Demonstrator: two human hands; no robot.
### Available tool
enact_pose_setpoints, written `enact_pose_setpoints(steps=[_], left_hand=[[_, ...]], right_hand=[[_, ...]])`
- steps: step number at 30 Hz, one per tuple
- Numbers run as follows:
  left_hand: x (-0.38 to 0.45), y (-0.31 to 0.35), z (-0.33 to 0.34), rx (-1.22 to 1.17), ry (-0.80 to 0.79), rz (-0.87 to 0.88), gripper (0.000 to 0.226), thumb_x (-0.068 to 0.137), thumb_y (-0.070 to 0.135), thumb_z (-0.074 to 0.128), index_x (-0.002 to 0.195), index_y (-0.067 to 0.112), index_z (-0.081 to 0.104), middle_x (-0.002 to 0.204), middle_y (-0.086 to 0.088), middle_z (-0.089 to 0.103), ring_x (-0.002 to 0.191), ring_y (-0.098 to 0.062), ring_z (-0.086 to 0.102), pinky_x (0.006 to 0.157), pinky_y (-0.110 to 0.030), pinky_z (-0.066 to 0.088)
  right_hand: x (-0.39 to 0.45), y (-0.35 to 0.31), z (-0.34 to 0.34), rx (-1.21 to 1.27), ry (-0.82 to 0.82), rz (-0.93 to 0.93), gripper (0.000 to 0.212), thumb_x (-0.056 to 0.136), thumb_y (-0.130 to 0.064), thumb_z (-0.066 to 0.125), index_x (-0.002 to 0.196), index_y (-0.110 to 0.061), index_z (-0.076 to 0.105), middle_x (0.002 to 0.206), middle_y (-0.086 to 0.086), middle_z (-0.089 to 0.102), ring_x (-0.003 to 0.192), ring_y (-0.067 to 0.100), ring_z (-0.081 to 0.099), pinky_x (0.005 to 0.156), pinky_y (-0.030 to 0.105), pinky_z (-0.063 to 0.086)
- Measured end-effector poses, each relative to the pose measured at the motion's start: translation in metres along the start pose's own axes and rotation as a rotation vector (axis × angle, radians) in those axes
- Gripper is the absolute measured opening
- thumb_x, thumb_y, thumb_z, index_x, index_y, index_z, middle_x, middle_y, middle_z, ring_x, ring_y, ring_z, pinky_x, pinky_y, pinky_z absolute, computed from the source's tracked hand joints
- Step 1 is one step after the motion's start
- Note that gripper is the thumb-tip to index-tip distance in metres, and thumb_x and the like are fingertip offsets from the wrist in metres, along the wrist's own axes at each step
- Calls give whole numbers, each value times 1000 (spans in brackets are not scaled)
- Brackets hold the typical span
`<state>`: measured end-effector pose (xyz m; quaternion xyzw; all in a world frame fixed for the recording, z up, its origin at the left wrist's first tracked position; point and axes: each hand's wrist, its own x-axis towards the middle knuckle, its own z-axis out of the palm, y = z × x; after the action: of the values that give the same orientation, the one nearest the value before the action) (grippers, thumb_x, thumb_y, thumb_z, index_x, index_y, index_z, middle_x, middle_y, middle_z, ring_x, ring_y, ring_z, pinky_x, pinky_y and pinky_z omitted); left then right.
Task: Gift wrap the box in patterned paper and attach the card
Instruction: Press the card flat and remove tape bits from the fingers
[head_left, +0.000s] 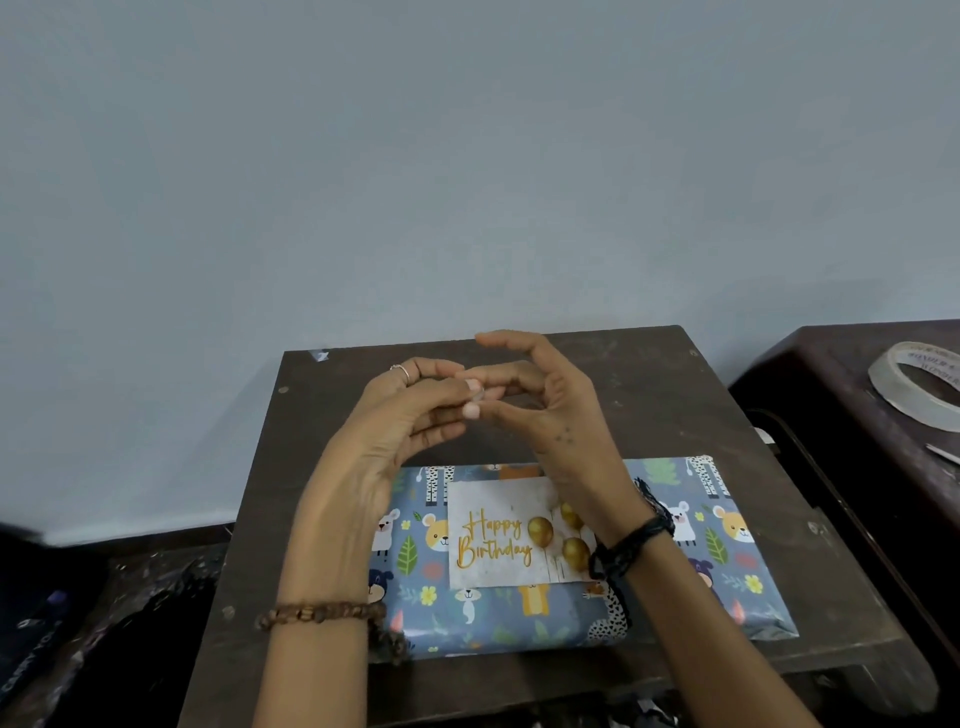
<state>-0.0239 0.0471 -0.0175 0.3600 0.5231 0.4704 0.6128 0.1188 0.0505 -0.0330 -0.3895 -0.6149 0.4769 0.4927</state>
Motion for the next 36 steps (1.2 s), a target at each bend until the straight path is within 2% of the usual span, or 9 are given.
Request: enact_pose_setpoints(steps=[4, 7, 13, 16, 20, 23, 28, 32, 36], left_hand=[[-1, 0, 3, -47, -29, -42, 24, 61, 22, 72, 82, 13, 65, 73, -3, 73, 65, -7, 69, 56, -15, 54], [0, 0, 10, -99, 34, -38, 13, 71, 16, 72, 78, 10, 63, 66, -2, 72, 60, -6, 69, 54, -15, 54], [1, -3, 20, -70, 178, 155, 7, 81, 8, 67, 89, 10, 66, 64, -2, 72, 64, -9, 70, 57, -16, 55], [4, -7, 10, 20, 270, 234, 8, 86, 10, 64, 89, 17, 67, 78, -1, 72, 68, -11, 71, 60, -18, 56], [7, -11, -15, 87, 387, 296, 10, 88, 12, 62, 91, 20, 67, 90, 2, 69, 73, -9, 70, 68, -18, 57], [5, -8, -17, 68, 286, 251, 11, 87, 14, 62, 95, 19, 68, 93, 1, 70, 80, -8, 70, 69, -15, 56], [3, -4, 6, 209, -17, 272, 22, 79, 2, 66, 89, 21, 70, 79, 12, 73, 80, 1, 68, 65, -11, 53], [5, -6, 10, 314, 55, 388, 23, 73, 4, 72, 82, 25, 71, 75, 16, 72, 79, -1, 68, 66, -12, 53], [2, -9, 9, 199, 64, 346, 16, 66, 24, 72, 82, 24, 72, 80, 3, 74, 83, -8, 69, 71, -18, 56]], right_hand=[[0, 3, -1, -15, 79, -62, 34, 75, -3, 74, 91, -24, 54, 83, 5, 70, 83, 26, 65, 73, 28, 51], [-2, 5, 4, -63, 166, -103, 31, 77, 1, 72, 85, -20, 50, 79, 7, 67, 76, 14, 65, 68, 19, 49], [-1, 12, 12, -282, 249, -222, 24, 84, 0, 66, 91, -17, 50, 77, -1, 66, 75, 6, 64, 65, 12, 46], [1, 10, 14, -281, 263, -212, 20, 85, -4, 66, 95, -14, 52, 78, -7, 68, 75, 4, 64, 67, 10, 45], [1, 6, 11, -200, 256, -150, 8, 95, -12, 54, 92, -11, 46, 80, -3, 70, 72, 17, 65, 64, 30, 52], [-1, 2, 9, -162, 240, -91, 11, 96, -17, 50, 91, -16, 41, 78, -1, 70, 73, 41, 57, 64, 45, 47], [-2, 0, 9, 51, 234, 68, 32, 84, -9, 65, 104, -18, 41, 80, 5, 72, 79, 17, 67, 84, 41, 54], [-1, 0, 2, 145, 220, 162, 42, 80, -7, 70, 109, -19, 41, 83, 4, 74, 86, 15, 69, 90, 37, 53], [-3, -4, 8, -40, 216, 72, 45, 79, -12, 73, 112, -17, 43, 84, 1, 74, 82, 5, 69, 76, 14, 50]])
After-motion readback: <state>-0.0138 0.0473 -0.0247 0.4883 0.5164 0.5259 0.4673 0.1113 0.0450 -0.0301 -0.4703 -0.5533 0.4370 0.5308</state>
